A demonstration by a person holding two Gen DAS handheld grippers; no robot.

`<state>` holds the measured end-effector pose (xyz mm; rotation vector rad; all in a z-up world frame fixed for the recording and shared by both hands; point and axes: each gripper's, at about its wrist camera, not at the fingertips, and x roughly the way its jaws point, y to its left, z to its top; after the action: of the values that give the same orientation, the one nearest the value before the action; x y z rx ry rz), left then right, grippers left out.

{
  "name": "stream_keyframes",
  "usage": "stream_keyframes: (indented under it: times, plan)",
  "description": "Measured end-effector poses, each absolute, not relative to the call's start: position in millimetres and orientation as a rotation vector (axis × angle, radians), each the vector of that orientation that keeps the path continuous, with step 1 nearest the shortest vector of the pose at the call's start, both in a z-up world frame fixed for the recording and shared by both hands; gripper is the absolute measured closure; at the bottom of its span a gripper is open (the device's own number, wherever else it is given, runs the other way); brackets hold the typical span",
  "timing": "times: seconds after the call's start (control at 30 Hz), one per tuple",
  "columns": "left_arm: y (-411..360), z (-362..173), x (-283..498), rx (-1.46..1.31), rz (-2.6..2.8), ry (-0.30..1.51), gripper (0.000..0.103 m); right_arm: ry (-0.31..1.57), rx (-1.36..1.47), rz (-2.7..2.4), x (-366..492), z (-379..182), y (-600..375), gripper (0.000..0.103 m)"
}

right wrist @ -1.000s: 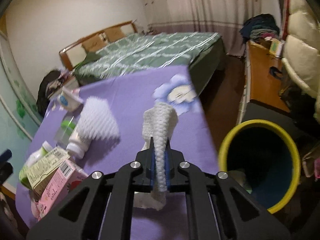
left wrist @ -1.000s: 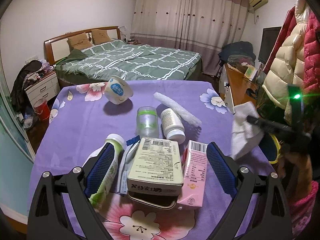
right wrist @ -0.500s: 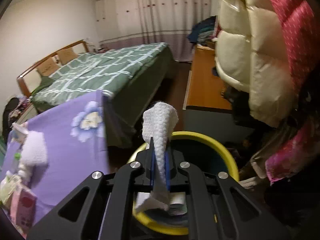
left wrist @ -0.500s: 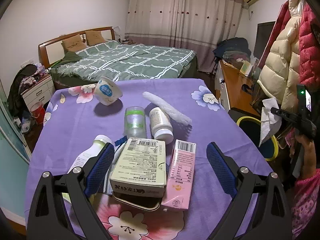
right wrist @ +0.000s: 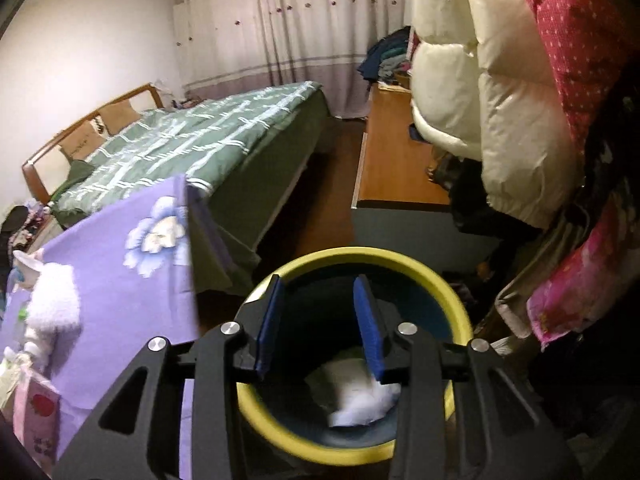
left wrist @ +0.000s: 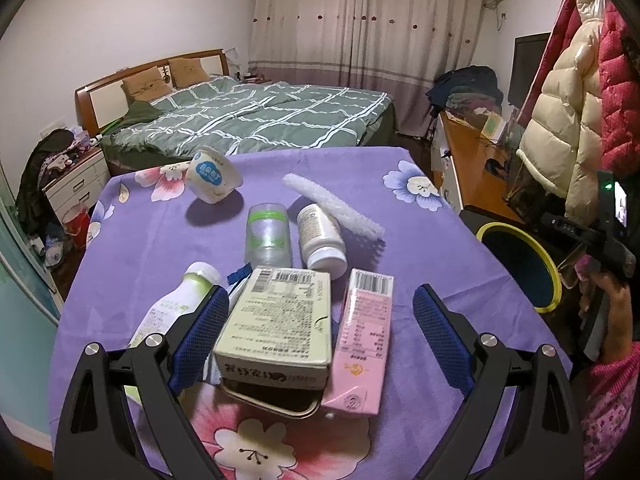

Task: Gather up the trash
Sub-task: 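Open the right tool to drop the tissue into the bin, then grasp the beige snack box with the left tool and lift it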

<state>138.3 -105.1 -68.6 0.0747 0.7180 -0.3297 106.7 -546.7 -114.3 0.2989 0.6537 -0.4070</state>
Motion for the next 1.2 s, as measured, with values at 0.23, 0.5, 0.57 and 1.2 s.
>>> stream_keyframes:
  times: [0.23, 0.5, 0.57, 1.2]
  plan:
    - [-88.6, -79.8, 133.4, 0.110, -0.300, 0.734, 0.011, 0.629, 0.274, -0.300, 103.2, -110.8, -496.9, 0.060]
    - [-76.8, -94.1, 136.7, 0.118, -0.342, 0.769, 0.021, 0.639, 0.263, -0.260, 106.5, -106.9, -475.1, 0.060]
    - [-78.0, -98.7, 137.6, 0.130, -0.354, 0.778, 0.021, 0.642, 0.263, -0.257, 107.1, -106.9, -473.0, 0.060]
    - [-74.8, -123.1, 158.3, 0.133, -0.429, 0.846, 0.021, 0.671, 0.254, -0.227, 115.7, -117.9, -459.2, 0.060]
